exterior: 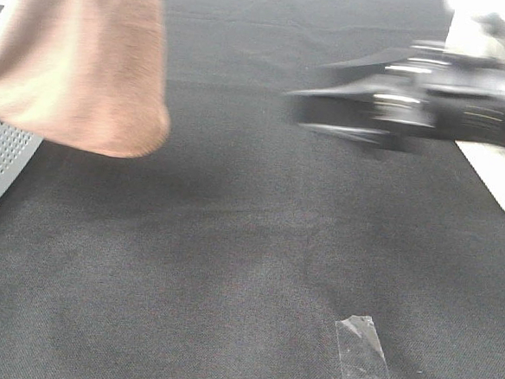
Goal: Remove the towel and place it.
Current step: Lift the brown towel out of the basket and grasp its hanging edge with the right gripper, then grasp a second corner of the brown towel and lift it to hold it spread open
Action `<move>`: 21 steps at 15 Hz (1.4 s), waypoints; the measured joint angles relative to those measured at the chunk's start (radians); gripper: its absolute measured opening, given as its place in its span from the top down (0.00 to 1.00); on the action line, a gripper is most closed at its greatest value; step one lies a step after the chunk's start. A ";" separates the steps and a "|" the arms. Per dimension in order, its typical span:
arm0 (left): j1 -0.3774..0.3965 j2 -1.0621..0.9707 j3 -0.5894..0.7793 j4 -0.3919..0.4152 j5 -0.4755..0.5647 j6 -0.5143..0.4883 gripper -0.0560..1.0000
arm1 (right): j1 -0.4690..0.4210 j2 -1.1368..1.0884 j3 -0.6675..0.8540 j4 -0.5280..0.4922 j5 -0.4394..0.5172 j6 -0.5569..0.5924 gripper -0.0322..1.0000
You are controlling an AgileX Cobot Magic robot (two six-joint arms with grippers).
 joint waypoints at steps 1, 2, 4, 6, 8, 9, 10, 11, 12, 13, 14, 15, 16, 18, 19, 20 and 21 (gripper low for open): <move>0.000 0.006 0.000 0.000 -0.007 0.000 0.95 | 0.061 0.045 -0.057 0.000 -0.034 0.022 0.20; 0.000 0.009 0.000 -0.003 -0.007 0.000 0.95 | 0.105 0.082 -0.102 0.000 -0.068 0.055 0.20; 0.000 0.013 0.000 -0.016 -0.007 0.000 0.95 | 0.155 0.133 -0.184 0.000 -0.095 0.086 0.20; 0.000 0.012 0.000 -0.021 -0.007 0.000 0.95 | 0.189 0.178 -0.254 0.000 -0.099 0.114 0.20; 0.000 0.012 0.000 -0.022 -0.007 0.000 0.95 | 0.204 0.210 -0.297 0.002 -0.064 0.152 0.20; 0.000 0.013 0.000 -0.022 -0.007 0.000 0.95 | 0.212 0.219 -0.304 0.003 -0.032 0.163 0.20; 0.000 0.015 0.000 -0.022 -0.007 0.000 0.95 | 0.230 0.225 -0.304 0.004 0.002 0.169 0.20; 0.000 0.017 0.000 -0.022 -0.007 -0.001 0.95 | 0.253 0.228 -0.305 0.005 0.040 0.172 0.20; 0.000 0.022 0.000 -0.022 -0.007 -0.014 0.95 | 0.278 0.228 -0.305 0.005 0.059 0.173 0.20; 0.000 0.028 0.000 -0.022 -0.008 -0.036 0.95 | 0.301 0.228 -0.306 0.005 0.068 0.173 0.20; 0.000 0.033 0.000 -0.022 -0.008 -0.061 0.95 | 0.317 0.228 -0.306 0.005 0.068 0.173 0.20; 0.000 0.034 0.000 -0.022 -0.008 -0.084 0.95 | 0.319 0.228 -0.306 0.004 0.064 0.173 0.22; 0.000 0.034 0.000 -0.021 -0.008 -0.101 0.95 | 0.319 0.228 -0.306 0.004 0.056 0.180 0.28; 0.000 0.034 0.000 -0.002 -0.007 -0.111 0.95 | 0.319 0.228 -0.306 0.004 -0.009 0.204 0.52; 0.000 0.034 0.000 0.011 0.002 -0.111 0.95 | 0.319 0.228 -0.306 0.004 -0.049 0.219 0.63; 0.000 0.034 0.000 0.017 0.009 -0.111 0.95 | 0.319 0.228 -0.306 0.001 -0.063 0.224 0.67; 0.000 0.034 0.000 0.052 0.040 -0.115 0.95 | 0.319 0.228 -0.306 -0.023 -0.095 0.226 0.83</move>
